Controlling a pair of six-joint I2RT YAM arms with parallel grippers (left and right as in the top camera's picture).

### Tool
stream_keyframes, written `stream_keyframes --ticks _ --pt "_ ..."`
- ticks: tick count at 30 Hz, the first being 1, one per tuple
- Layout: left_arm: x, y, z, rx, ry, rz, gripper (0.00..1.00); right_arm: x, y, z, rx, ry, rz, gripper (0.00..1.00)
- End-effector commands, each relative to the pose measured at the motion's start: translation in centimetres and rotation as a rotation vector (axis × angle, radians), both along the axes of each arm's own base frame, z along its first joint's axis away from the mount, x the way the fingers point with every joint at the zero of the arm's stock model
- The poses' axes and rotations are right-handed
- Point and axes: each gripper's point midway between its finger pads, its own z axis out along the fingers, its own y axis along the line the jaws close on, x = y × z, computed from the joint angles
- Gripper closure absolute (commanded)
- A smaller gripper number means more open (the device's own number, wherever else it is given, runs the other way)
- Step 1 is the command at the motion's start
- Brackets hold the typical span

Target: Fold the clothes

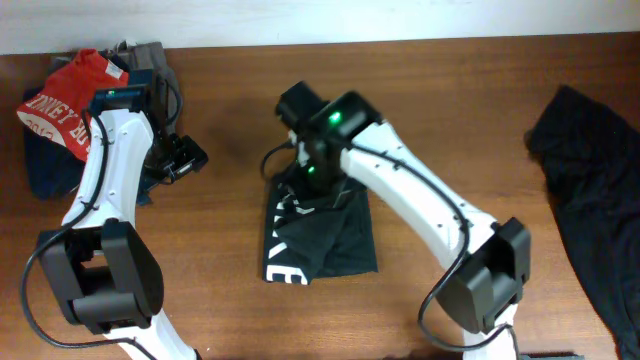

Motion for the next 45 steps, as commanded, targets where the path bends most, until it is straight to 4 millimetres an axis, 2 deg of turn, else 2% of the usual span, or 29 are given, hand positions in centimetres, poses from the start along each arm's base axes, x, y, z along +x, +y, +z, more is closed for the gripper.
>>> stream_keyframes --ticks 1,3,5,9,12,16,20,24,29,33,38,45 --pt "-0.1 0.8 0.6 0.035 -0.019 0.016 0.01 -1.5 2.2 0.3 0.057 0.031 0.0 0.01" --pt "-0.1 1.3 0.6 0.035 -0.021 0.03 0.01 -1.6 3.1 0.4 0.084 0.021 0.017 0.01" --pt "-0.2 2.2 0.6 0.036 -0.021 0.053 0.01 -1.4 3.4 0.4 0.087 0.011 -0.004 0.07" --pt "-0.7 4.2 0.6 0.033 -0.02 0.111 0.01 0.4 1.0 -0.9 -0.061 -0.038 -0.291 0.14" --pt "-0.9 4.6 0.6 0.032 -0.016 0.124 0.01 0.1 0.0 -2.6 -0.115 -0.004 -0.458 0.14" --pt "-0.9 4.6 0.6 0.032 -0.016 0.123 0.01 -0.7 -0.7 -4.8 -0.16 0.043 -0.57 0.13" --pt "-0.9 4.6 0.6 0.032 -0.015 0.123 0.01 -1.2 -0.5 -5.5 -0.166 0.045 -0.555 0.14" --pt "-0.9 4.6 0.5 0.032 -0.014 0.123 0.01 -1.9 1.1 -5.5 -0.143 0.029 -0.521 0.14" --pt "-1.5 4.5 -0.2 0.029 0.009 0.123 0.01 -2.2 1.9 -5.7 -0.144 0.022 -0.595 0.15" --pt "-1.8 4.4 -1.1 0.027 0.021 0.123 0.01 -2.8 2.3 -6.8 -0.17 0.043 -0.65 0.16" --pt "-1.8 4.4 -1.2 0.027 0.019 0.123 0.01 -3.1 2.5 -8.8 -0.218 0.067 -0.735 0.16" --pt "-1.8 4.4 -1.2 0.028 0.018 0.123 0.01 -2.3 3.1 -10.7 -0.22 0.067 -0.797 0.16"
